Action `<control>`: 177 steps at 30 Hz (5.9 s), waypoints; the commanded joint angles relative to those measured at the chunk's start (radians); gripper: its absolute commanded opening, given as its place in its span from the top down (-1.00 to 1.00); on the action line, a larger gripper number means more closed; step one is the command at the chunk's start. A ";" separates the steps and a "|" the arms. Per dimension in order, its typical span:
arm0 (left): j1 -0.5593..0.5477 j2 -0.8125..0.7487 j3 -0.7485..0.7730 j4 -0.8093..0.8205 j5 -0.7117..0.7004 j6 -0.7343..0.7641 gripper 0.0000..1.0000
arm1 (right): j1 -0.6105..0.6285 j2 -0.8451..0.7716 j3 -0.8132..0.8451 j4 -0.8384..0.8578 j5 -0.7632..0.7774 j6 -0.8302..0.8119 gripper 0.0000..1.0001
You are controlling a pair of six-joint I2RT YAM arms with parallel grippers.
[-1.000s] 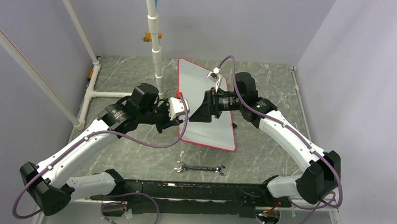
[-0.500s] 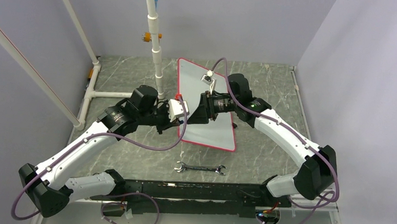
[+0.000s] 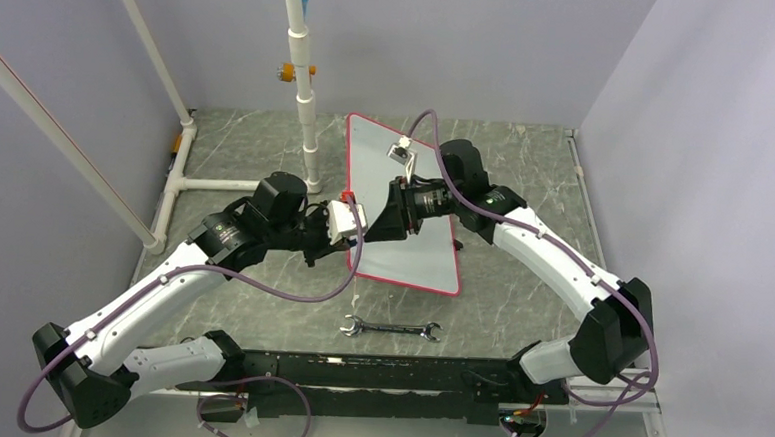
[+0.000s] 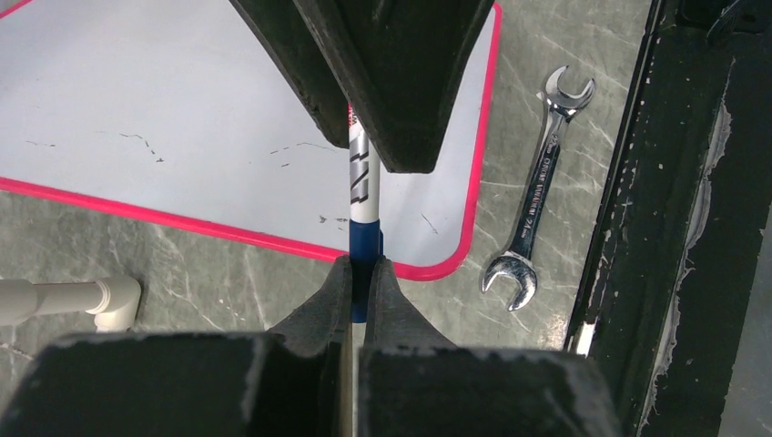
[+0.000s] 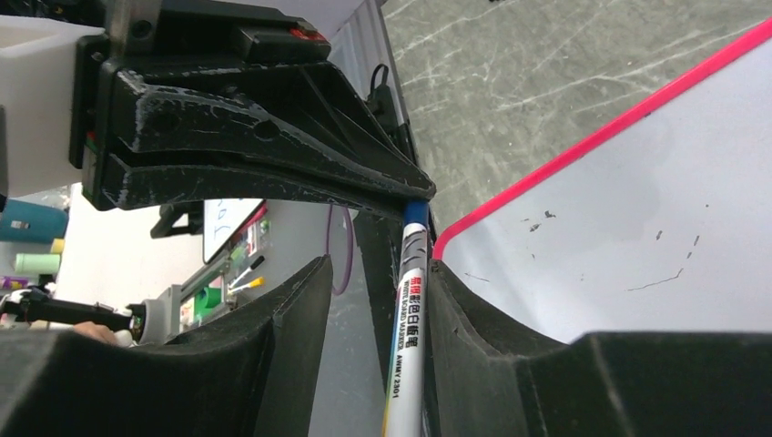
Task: Write a sentence on the whiteboard
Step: Pass from the left arm to the right, then open the pen cap from the whiteboard marker, then place the pen cap at the center of the board.
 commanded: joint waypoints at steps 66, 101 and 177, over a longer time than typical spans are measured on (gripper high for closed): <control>-0.022 -0.005 0.023 0.015 -0.116 -0.067 0.23 | -0.001 0.016 0.046 -0.037 0.087 -0.021 1.00; 0.082 -0.159 -0.086 0.329 0.299 -0.243 0.02 | -0.032 -0.186 -0.041 0.106 -0.077 -0.050 1.00; 0.098 -0.053 -0.522 0.121 -0.921 -1.150 1.00 | -0.286 -0.408 -0.308 0.055 0.544 0.047 1.00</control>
